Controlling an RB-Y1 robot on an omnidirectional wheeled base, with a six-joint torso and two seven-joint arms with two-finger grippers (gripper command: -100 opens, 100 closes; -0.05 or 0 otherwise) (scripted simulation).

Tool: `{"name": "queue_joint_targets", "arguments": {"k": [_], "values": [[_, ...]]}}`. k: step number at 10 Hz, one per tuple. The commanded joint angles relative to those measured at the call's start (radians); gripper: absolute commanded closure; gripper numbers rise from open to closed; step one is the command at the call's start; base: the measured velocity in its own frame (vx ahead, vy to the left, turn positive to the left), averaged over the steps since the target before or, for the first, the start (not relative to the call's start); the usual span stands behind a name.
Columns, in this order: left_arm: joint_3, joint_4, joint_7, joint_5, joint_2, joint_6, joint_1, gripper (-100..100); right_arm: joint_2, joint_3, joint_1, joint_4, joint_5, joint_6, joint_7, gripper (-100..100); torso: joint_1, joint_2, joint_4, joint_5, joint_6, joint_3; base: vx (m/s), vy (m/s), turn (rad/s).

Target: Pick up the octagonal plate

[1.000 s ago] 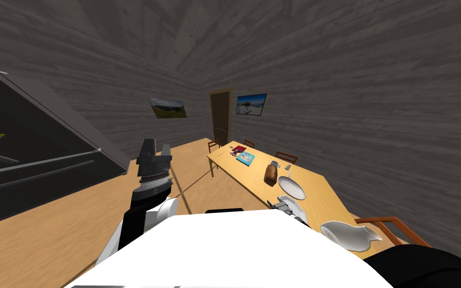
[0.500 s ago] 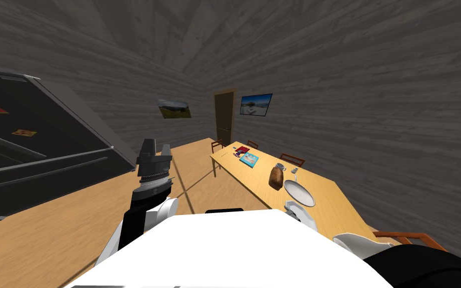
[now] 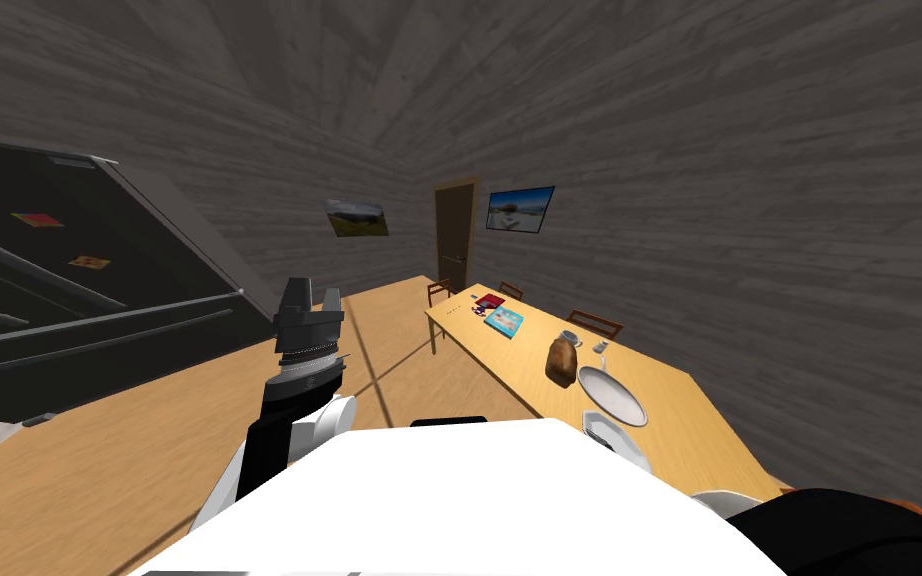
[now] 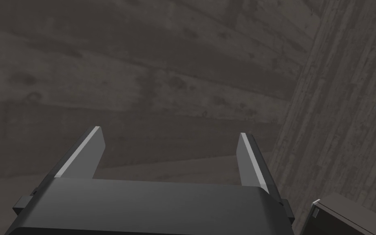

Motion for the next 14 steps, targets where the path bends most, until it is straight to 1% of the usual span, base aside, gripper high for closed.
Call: {"name": "queue_joint_targets", "arguments": {"k": [1,2,3,4,5,6,7,8,9,10,11,12,14], "values": [[0.0,0.0,0.0,0.0,0.0,0.0,0.0,0,-0.005,0.006,0.0,0.032,0.019,0.012,0.009,-100,0.0,0.0,0.0,0.0,0.0,0.0,0.022,0.031,0.059],[0.0,0.0,0.0,0.0,0.0,0.0,0.0,0,-0.025,0.006,-0.001,0.06,0.049,0.014,0.027,-100,0.0,0.0,0.0,0.0,0.0,0.0,0.028,0.04,0.094],[0.0,0.0,0.0,0.0,0.0,0.0,0.0,0,-0.025,0.006,-0.001,0.086,0.049,0.014,0.027,-100,0.0,0.0,0.0,0.0,0.0,0.0,0.03,0.031,0.048],[0.0,0.0,0.0,0.0,0.0,0.0,0.0,0,-0.044,0.006,-0.001,0.115,0.078,0.016,0.044,-100,0.0,0.0,0.0,0.0,0.0,0.0,0.036,0.039,0.109],[0.0,0.0,0.0,0.0,0.0,0.0,0.0,0,-0.044,0.006,-0.001,0.136,0.078,0.016,0.044,-100,0.0,0.0,0.0,0.0,0.0,0.0,0.026,0.029,0.045],[0.0,0.0,0.0,0.0,0.0,0.0,0.0,0,-0.062,0.006,-0.002,0.16,0.105,0.018,0.059,-100,0.0,0.0,0.0,0.0,0.0,0.0,0.027,0.034,0.086],[0.0,0.0,0.0,0.0,0.0,0.0,0.0,0,-0.079,0.007,-0.003,0.206,0.13,0.02,0.074,-100,0.0,0.0,0.0,0.0,0.0,0.0,0.038,0.04,0.122],[0.0,0.0,0.0,0.0,0.0,0.0,0.0,0,-0.079,0.007,-0.003,0.227,0.13,0.02,0.074,-100,0.0,0.0,0.0,0.0,0.0,0.0,0.027,0.031,0.047],[0.0,0.0,0.0,0.0,0.0,0.0,0.0,0,-0.095,0.007,-0.003,0.264,0.153,0.022,0.088,-100,0.0,0.0,0.0,0.0,0.001,0.0,0.021,0.039,0.07],[0.0,0.0,0.0,0.0,0.0,0.0,0.0,0,-0.095,0.007,-0.003,0.266,0.153,0.022,0.088,-100,0.0,0.001,0.0,0.0,0.0,0.0,0.022,0.028,0.038],[0.0,0.0,0.0,0.0,0.0,0.0,0.0,0,-0.109,0.007,-0.003,0.297,0.173,0.023,0.1,-100,0.0,0.001,0.0,0.0,0.0,0.0,0.022,0.025,0.069],[0.0,0.0,0.0,0.0,0.0,0.0,0.0,0,-0.109,0.007,-0.003,0.301,0.173,0.023,0.1,-100,0.0,0.001,0.0,0.0,0.0,0.0,0.02,0.017,0.035],[0.0,0.0,0.0,0.0,0.0,0.0,0.0,0,-0.132,0.007,-0.004,0.356,0.207,0.025,0.12,-100,-0.001,0.001,0.0,0.0,0.0,0.0,0.024,0.029,0.076]]}}
